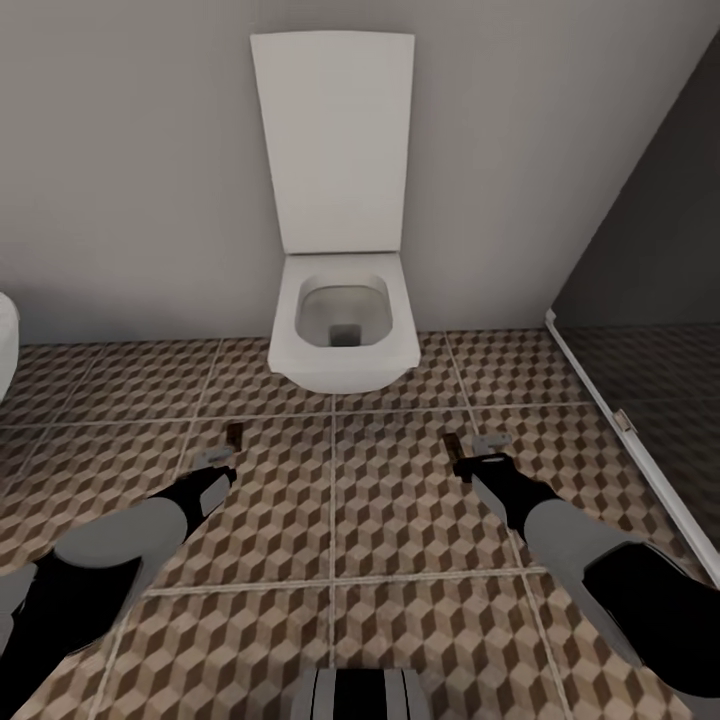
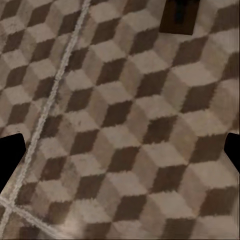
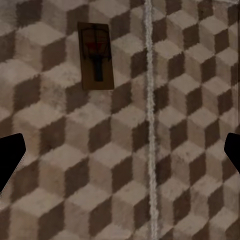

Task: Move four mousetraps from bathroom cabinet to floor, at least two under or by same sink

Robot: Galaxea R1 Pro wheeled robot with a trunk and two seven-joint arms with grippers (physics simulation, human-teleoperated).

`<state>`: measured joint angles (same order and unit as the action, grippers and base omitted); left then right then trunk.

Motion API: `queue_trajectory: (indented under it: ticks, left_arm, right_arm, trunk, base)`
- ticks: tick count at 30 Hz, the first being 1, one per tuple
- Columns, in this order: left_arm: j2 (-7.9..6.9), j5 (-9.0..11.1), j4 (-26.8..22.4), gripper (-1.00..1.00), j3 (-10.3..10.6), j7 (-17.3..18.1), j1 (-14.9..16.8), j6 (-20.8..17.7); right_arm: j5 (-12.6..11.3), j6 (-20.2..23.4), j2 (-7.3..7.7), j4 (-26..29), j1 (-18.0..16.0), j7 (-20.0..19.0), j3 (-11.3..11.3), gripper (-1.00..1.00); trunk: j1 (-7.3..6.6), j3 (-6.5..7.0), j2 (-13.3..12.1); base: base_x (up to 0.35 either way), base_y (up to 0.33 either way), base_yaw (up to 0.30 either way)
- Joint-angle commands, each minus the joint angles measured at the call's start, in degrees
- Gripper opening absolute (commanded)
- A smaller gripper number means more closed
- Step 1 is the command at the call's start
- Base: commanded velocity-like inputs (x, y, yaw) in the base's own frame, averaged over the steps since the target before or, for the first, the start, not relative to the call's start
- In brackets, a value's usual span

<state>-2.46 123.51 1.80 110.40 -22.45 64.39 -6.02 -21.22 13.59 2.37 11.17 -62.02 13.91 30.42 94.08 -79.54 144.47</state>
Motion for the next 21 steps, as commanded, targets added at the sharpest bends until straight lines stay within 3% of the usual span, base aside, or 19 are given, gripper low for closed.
queue_trajectory:
  ticks: [1,12,21]
  left_arm:
    - [0.1,0.2,-0.3,1.0,0.5,-0.2,-0.3,-0.3]
    - [0.57,0.1,-5.9,1.0,0.5,-0.1,-3.2,-0.3]
    - [0.76,-0.1,-7.2,1.0,0.7,-0.1,-6.5,-0.2]
  right_arm:
    - [-0.5,-0.3,0.04,0.1,0.3,0.3,0.5,1.0]
    - [-0.4,-5.8,-0.03,-0.4,5.2,0.3,0.6,1.0]
    - [-0.1,-9.7,0.0,-0.5,8.8,0.3,0.6,1.0]
  trunk:
    - [-0.03,0.19,0.0]
    - [-0.32,2.63,-0.1]
    - [-0.55,4.62,-0.3]
  base:
    - [0.0,0.0,0.0]
    - [0.0,0.0,0.0]
    - [0.0,0.0,0.0]
